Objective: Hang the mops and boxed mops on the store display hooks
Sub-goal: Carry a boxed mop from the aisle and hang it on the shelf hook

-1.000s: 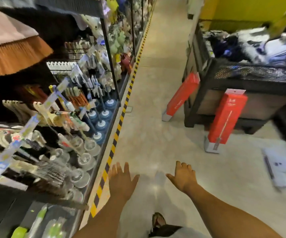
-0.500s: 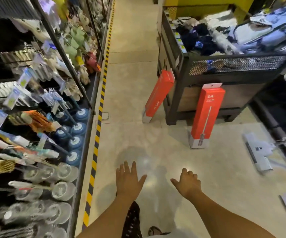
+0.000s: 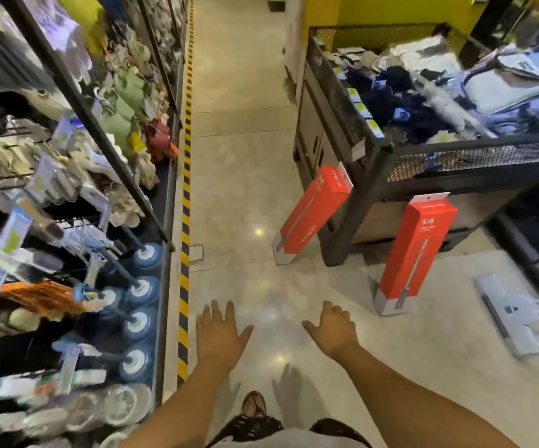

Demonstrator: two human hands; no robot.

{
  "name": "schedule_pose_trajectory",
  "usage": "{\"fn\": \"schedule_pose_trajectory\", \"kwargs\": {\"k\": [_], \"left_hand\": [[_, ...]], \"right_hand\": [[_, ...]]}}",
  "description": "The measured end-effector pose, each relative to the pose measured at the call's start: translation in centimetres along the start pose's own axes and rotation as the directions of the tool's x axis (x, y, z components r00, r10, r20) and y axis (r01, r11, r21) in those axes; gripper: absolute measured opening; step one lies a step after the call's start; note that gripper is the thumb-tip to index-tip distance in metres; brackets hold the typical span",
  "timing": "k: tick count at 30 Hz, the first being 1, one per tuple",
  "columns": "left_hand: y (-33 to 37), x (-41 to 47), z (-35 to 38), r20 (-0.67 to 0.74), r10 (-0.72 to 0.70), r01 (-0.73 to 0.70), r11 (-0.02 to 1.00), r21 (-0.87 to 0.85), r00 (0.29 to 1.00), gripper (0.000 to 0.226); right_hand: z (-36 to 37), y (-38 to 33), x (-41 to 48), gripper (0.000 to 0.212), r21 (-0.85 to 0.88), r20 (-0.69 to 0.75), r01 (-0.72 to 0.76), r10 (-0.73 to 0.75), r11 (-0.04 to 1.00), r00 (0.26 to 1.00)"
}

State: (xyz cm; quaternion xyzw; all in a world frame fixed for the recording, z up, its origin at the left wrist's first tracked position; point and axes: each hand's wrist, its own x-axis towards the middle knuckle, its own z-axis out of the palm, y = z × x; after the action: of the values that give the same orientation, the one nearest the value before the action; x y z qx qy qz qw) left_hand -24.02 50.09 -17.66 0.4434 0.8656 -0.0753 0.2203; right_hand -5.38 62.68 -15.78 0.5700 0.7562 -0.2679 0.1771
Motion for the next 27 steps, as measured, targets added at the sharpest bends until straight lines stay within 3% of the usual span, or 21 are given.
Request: {"fn": "schedule_pose_trajectory", "kwargs": {"k": [3, 6, 10, 14, 18, 22, 27], "left_hand": [[0.0, 3.5, -1.7, 0.003, 0.019, -0.019, 1.000, -0.017, 1.000, 0.101], [1.2, 6.4, -2.1, 0.065, 0.066, -0.063, 0.997, -0.035, 0.996, 0.082], [3.4, 10.9, -2.3, 0.121, 0.140, -0.146, 0.989, 0.036, 0.983, 0.079], [5.7, 17.1, -3.9, 0.126, 0.157, -0.160, 0.987, 0.014, 0.980, 0.112], [6.9, 25.7, -7.1, 0.154, 0.141, -0.152, 0.987, 0.056, 0.978, 0.082], [9.9, 33.6, -12.5, 0.166, 0.156, -0.171, 0.982, 0.084, 0.974, 0.082], [15.2, 42.4, -17.9, 0.108, 0.236, -0.245, 0.967, 0.068, 0.966, 0.082]], "right_hand": [[-1.0, -1.0, 2.2, 0.068, 0.012, 0.005, -0.038, 0.038, 0.999, 0.999], [-1.8, -0.5, 4.3, 0.066, 0.012, 0.037, -0.136, 0.135, 0.991, 0.990], [-2.9, 0.4, 8.1, 0.065, 0.016, 0.058, -0.210, 0.209, 0.977, 0.976], [-5.3, -0.1, 14.5, 0.065, 0.046, 0.080, -0.248, 0.244, 0.968, 0.966], [-9.1, -2.7, 23.2, 0.061, 0.150, 0.083, -0.227, 0.216, 0.962, 0.973], [-14.8, -3.6, 29.6, 0.071, 0.242, 0.097, -0.240, 0.223, 0.940, 0.970], [-20.6, -1.0, 38.1, 0.072, 0.375, 0.082, -0.368, 0.365, 0.851, 0.928]]}}
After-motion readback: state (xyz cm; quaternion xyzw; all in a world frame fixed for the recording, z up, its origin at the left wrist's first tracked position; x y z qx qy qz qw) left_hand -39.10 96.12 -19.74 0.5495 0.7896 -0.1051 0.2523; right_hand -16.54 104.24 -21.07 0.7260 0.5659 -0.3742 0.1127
